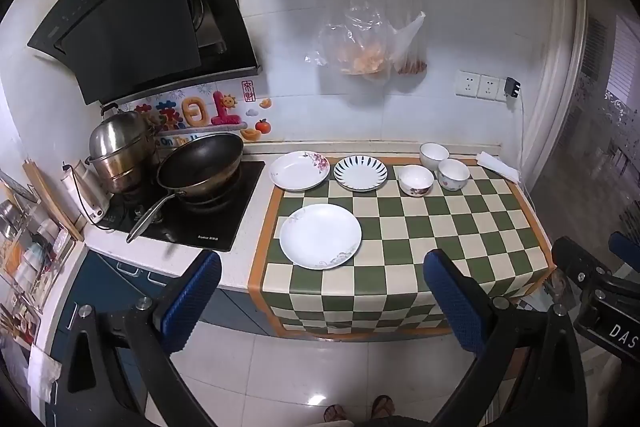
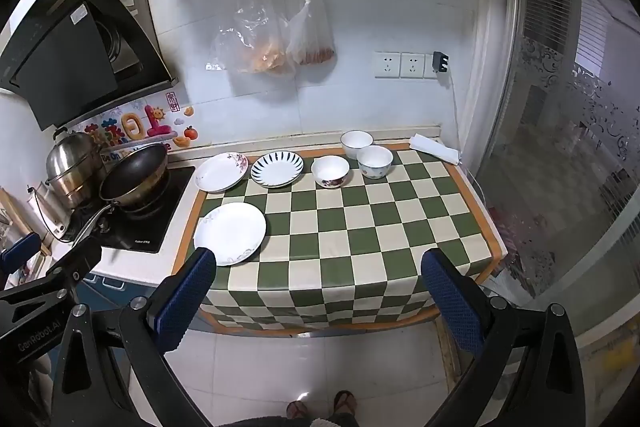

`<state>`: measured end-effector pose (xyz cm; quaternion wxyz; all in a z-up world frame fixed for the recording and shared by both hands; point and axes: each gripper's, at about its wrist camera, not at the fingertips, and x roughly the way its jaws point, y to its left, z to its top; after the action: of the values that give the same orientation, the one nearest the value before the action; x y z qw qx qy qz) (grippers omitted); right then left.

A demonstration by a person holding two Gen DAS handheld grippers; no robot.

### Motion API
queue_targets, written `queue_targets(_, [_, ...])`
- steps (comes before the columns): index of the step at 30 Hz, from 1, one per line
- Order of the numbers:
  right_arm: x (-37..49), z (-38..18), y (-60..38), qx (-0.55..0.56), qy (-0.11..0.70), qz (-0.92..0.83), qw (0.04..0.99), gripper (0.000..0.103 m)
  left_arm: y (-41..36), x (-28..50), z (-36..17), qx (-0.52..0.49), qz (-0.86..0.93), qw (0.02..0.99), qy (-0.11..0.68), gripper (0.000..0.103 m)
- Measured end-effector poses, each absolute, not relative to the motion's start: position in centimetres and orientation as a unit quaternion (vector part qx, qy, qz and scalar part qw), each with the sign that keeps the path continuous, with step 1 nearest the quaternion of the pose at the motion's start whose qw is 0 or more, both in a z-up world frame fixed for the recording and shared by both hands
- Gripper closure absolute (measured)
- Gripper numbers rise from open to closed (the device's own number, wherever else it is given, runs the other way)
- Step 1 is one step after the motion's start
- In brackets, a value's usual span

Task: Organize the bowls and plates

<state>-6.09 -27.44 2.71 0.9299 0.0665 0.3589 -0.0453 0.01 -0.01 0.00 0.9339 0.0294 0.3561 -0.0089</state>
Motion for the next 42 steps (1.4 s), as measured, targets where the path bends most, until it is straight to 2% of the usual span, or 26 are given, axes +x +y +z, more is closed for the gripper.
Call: queue_targets(42, [-5.7,4.0,-27.3,0.067,0.353,-0.037,0.933,0.0,0.0,-0.1,0.1,0.027,-0.009,0.936,0.352,0.0])
